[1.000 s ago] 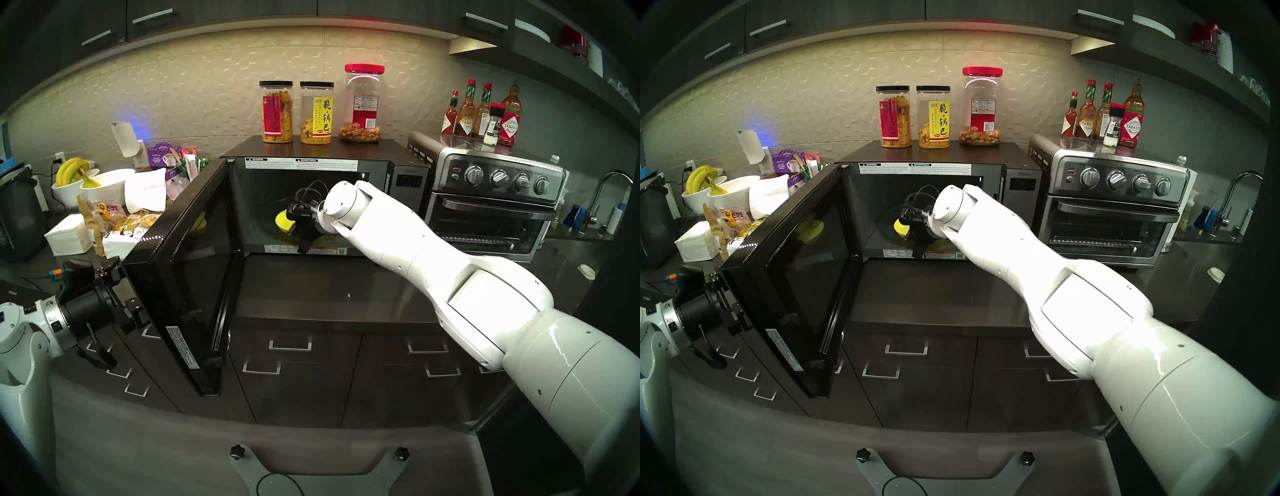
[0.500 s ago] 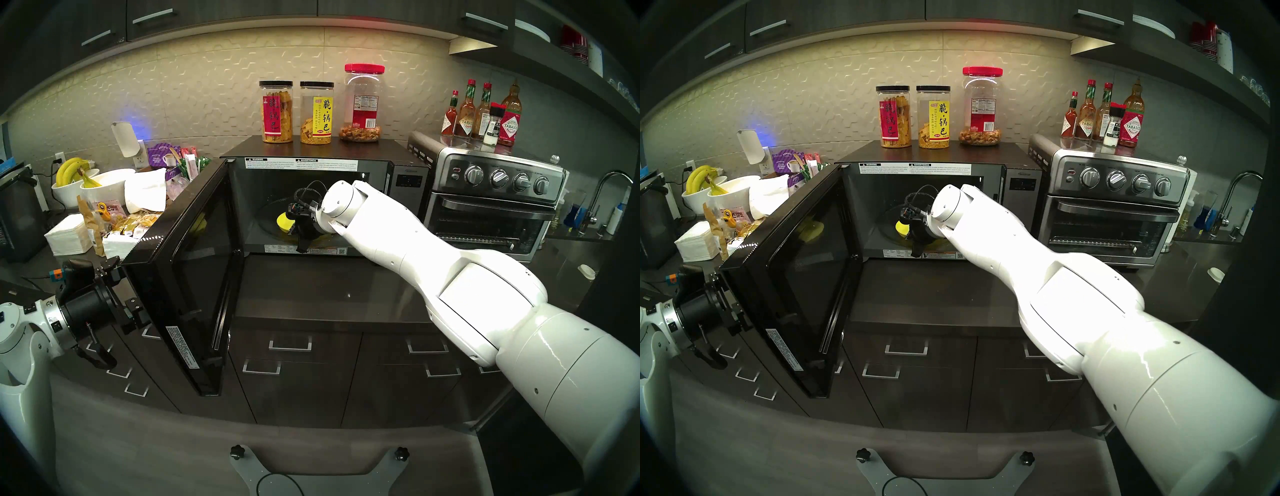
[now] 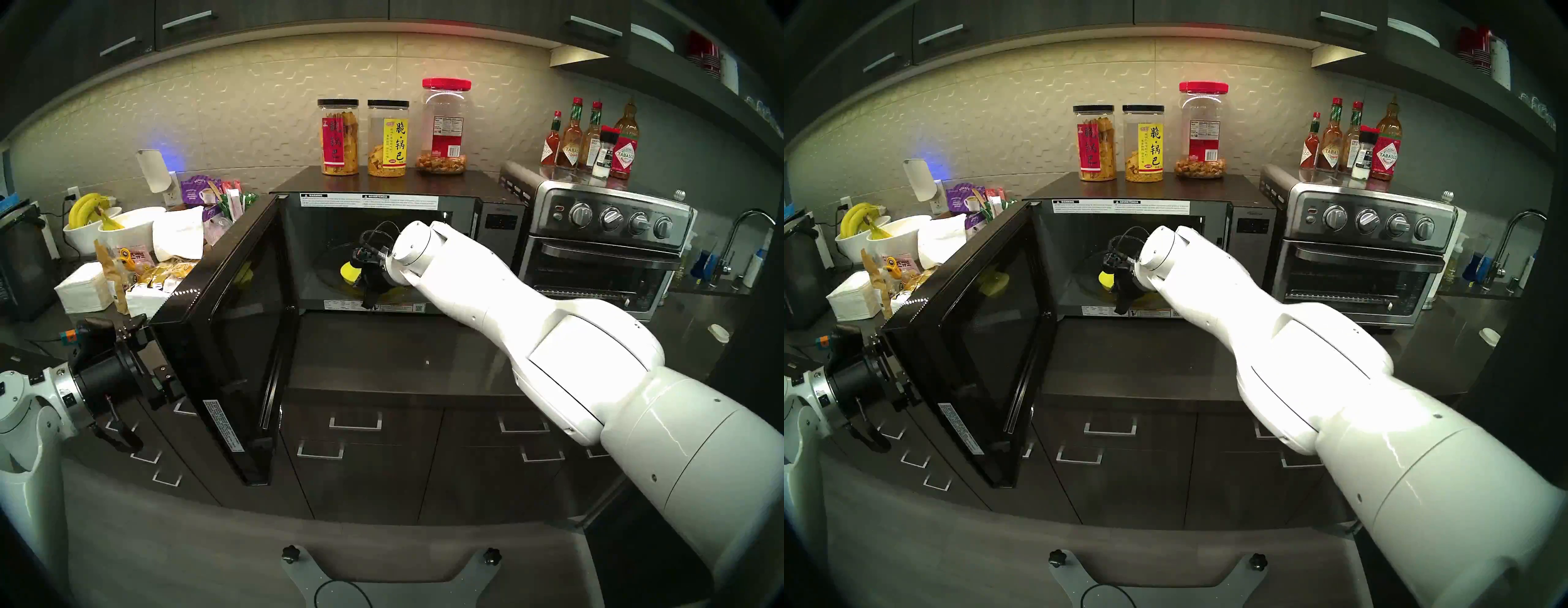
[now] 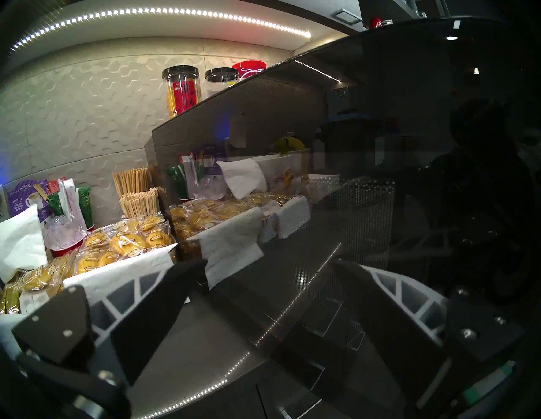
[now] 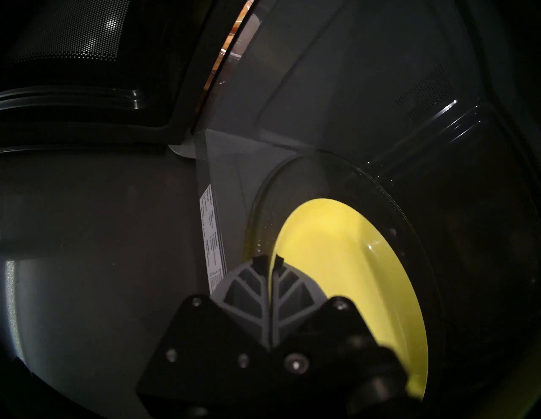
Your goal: Open the microwave, put the plate inside, and close the door
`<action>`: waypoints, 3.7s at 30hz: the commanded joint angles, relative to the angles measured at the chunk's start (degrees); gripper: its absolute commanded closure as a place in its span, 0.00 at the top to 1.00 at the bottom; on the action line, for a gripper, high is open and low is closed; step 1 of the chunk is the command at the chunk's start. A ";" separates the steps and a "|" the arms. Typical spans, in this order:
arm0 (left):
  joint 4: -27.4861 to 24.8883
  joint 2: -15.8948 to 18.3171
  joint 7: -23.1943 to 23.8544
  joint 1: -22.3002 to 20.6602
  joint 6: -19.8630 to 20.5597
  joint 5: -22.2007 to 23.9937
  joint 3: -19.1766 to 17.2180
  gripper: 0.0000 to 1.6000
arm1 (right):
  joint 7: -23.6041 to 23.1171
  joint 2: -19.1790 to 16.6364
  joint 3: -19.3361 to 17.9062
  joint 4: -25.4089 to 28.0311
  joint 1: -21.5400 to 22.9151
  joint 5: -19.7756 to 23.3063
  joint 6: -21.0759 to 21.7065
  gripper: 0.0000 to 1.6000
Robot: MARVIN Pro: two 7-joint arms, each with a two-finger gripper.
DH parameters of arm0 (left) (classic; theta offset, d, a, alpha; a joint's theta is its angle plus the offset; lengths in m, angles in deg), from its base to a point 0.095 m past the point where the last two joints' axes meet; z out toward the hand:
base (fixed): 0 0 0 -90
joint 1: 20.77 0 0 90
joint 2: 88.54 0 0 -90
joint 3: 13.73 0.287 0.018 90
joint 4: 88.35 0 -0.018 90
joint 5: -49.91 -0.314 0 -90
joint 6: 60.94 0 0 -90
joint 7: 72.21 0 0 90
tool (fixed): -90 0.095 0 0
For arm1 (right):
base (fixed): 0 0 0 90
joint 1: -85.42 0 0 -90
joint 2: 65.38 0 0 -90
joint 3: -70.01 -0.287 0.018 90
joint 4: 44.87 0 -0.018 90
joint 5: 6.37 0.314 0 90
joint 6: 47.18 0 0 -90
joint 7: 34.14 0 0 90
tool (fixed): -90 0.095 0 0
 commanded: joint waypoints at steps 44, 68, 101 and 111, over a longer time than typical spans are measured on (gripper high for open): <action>-0.61 -0.07 0.29 -0.12 0.20 -0.06 -0.30 1.00 | 2.34 4.43 -2.40 -6.19 3.47 -0.97 -1.13 0.00; -0.61 -0.14 0.37 -0.19 0.25 -0.15 -0.31 1.00 | 2.32 4.70 -3.05 -6.87 3.52 -1.40 -0.96 0.35; -0.61 -0.23 0.47 -0.28 0.31 -0.25 -0.32 1.00 | -3.94 -2.04 -5.26 6.29 -0.17 -0.48 3.59 0.98; -0.57 -0.25 0.50 -0.33 0.28 -0.29 -0.29 1.00 | -8.77 -7.12 -7.03 13.88 -1.90 0.68 5.65 1.00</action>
